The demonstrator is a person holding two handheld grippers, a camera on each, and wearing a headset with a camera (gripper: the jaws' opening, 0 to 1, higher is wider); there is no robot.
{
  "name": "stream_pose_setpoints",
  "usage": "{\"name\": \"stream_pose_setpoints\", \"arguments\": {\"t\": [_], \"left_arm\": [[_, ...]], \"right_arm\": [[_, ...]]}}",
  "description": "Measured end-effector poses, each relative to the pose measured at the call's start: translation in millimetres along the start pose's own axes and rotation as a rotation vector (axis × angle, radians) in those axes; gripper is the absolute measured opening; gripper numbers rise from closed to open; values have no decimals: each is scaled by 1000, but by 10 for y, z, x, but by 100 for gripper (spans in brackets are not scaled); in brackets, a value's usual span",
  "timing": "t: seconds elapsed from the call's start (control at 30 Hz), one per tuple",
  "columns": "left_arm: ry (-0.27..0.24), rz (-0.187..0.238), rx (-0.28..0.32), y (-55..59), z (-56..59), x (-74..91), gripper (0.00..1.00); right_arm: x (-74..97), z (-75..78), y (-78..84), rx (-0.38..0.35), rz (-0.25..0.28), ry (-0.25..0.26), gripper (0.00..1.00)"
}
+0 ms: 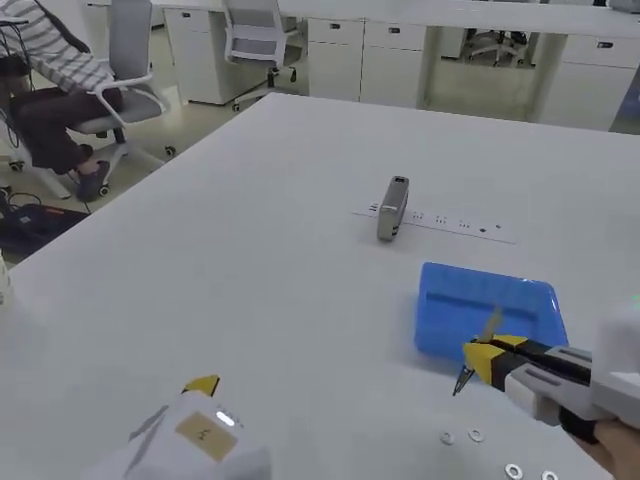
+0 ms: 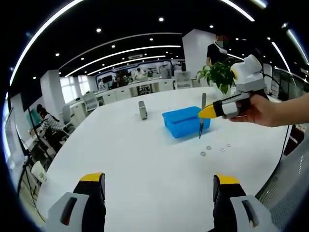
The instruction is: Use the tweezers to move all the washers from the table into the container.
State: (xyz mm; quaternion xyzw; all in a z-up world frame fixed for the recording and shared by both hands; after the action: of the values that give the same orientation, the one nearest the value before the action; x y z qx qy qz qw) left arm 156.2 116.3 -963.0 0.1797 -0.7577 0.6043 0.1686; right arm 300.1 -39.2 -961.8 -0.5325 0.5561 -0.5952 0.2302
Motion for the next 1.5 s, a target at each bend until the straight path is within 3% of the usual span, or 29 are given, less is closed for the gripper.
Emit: {"name": "stream_pose_setpoints", "arguments": {"t": [0.17,0.6,1.0,1.27,1.5], "left_arm": [[-21,19,21,-27,-53,14,95],[-13,0,5,10,-29,4,94],[-16,-8,1,31,-34,0,94],[-15,-12,-5,42,-28,-4,94],[-15,-14,-7,42,-27,-6,94]], "right_arm": [[23,-43,84,-10,-15,3,2],[-40,-90,338,-57,-53,-10,2],[-69,-95,376,-60,-40,5,2],[-48,-177,400,16,-53,13,2],[-7,-284,436,109,-110,16,1]]}}
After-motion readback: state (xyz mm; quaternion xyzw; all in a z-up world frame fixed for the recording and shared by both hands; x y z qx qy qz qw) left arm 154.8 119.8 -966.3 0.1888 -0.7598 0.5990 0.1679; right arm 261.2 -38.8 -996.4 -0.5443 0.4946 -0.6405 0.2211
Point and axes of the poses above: the centre of the closed fingertips' face, and the gripper's own axes: x roughly backward along the fingers, z roughly to its right, y roughly out of its underside, the point moved 4 cm from there along x, roughly backward along the fingers, and after that the axes turned 10 degrees about -y, right-handed, at the moved point
